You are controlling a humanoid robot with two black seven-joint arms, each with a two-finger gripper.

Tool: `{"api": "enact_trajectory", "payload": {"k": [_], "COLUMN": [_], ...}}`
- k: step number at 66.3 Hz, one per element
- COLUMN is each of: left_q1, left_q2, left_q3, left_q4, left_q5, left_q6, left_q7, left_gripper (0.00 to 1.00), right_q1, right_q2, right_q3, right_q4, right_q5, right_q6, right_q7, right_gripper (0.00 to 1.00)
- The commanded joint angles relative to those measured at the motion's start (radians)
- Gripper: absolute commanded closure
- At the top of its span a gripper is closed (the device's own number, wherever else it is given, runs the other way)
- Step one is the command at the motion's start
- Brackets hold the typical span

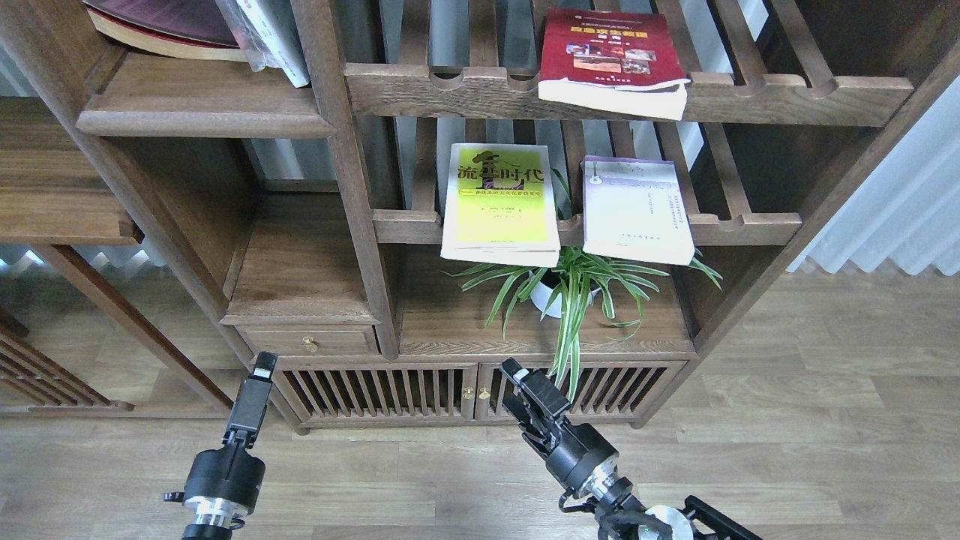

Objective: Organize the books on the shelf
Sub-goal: 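Reach the right gripper up toward the white book on the middle shelf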

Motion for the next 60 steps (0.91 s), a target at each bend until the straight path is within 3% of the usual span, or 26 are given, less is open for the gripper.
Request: {"api": "enact_trajectory", "payload": {"k": [1,20,28,37,60], "left_q1": [0.001,0.013,0.013,0.013,0.013], "left_q2": [0.003,-0.001,0.004,0.004,0.004], "left_q3": [-0.002,-0.005,-0.016,-0.028,-0.039], "left_q4": [-0.002,-0.003,-0.014,-0.015,-0.022], "left_q5": [0.0,0.0,0.0,0.0,0.0], "left_q6": [0.0,0.0,0.0,0.0,0.0], "left_q7": [0.0,0.0,0.001,0.0,0.001], "left_gripper": [0.0,0.0,0.0,0.0,0.0], "right_q1": [0.0,0.037,0.083,0.138,0.123], "right_q2": [0.0,0.0,0.0,0.0,0.0], "right_q3": [-0.002,0.003,0.012,0.07,0.256], "right_q4": [0.001,-0.018,-0.043,-0.071,-0.052], "right_q5": [0.0,0.0,0.0,0.0,0.009], "right_q6": [0.0,0.0,0.0,0.0,0.0], "right_q7": [0.0,0.0,0.026,0.06,0.064], "right_gripper": [0.01,0.01,0.01,0.01,0.01]}}
